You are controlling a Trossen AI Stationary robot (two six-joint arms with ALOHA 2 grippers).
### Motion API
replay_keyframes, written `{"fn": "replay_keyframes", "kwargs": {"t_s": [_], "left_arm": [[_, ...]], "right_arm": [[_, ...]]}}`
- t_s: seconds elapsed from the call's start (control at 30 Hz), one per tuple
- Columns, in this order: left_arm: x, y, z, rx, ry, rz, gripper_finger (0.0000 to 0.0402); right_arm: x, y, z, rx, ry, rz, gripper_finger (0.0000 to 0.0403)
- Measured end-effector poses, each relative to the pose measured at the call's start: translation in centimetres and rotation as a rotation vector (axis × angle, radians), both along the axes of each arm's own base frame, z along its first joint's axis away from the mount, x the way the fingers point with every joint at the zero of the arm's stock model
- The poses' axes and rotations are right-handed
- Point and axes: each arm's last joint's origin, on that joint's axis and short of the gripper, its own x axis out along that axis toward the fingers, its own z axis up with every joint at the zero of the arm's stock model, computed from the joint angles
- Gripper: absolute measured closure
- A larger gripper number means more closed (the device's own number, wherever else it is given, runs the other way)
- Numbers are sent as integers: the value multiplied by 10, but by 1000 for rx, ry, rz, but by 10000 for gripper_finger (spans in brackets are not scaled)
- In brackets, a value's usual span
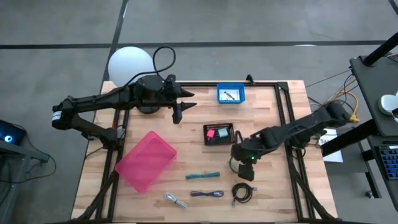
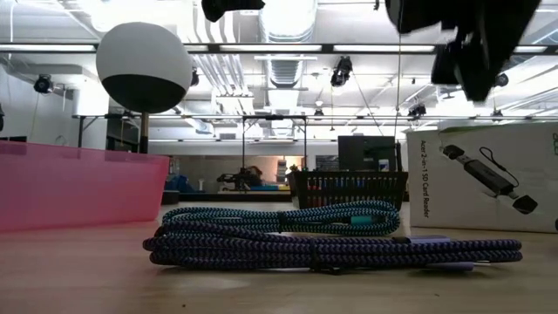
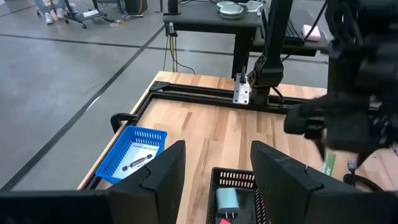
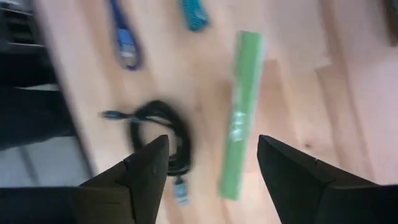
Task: Pick and place items into bin
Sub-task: Put the white box into the blue bin
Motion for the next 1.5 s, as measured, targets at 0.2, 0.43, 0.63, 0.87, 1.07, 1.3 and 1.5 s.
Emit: {"fn": "replay_keyframes", "kwargs": {"t_s": [0.2, 0.43, 0.63, 0.87, 1.07, 1.3, 1.5], "left_arm": [[0, 0, 0, 0, 1, 0, 235], [0, 0, 0, 0, 3, 0, 235], [0, 0, -1, 2, 8, -1, 235], [0, 1, -6, 0, 24, 1, 235], [0, 2, -6, 0, 24, 6, 235], [0, 2, -6, 0, 24, 6, 235], [0, 2, -6, 0, 24, 6, 235]], "right_arm": [[9, 0, -21, -128, 59, -20, 175], [10, 2, -33, -140, 102, -19, 175], [14, 3, -41, -139, 113, -6, 176], [15, 3, -43, -142, 119, 13, 208], [14, 4, -42, -136, 118, 14, 269], [14, 5, -42, -83, 129, 66, 363], [13, 5, -42, -82, 130, 77, 382]]}}
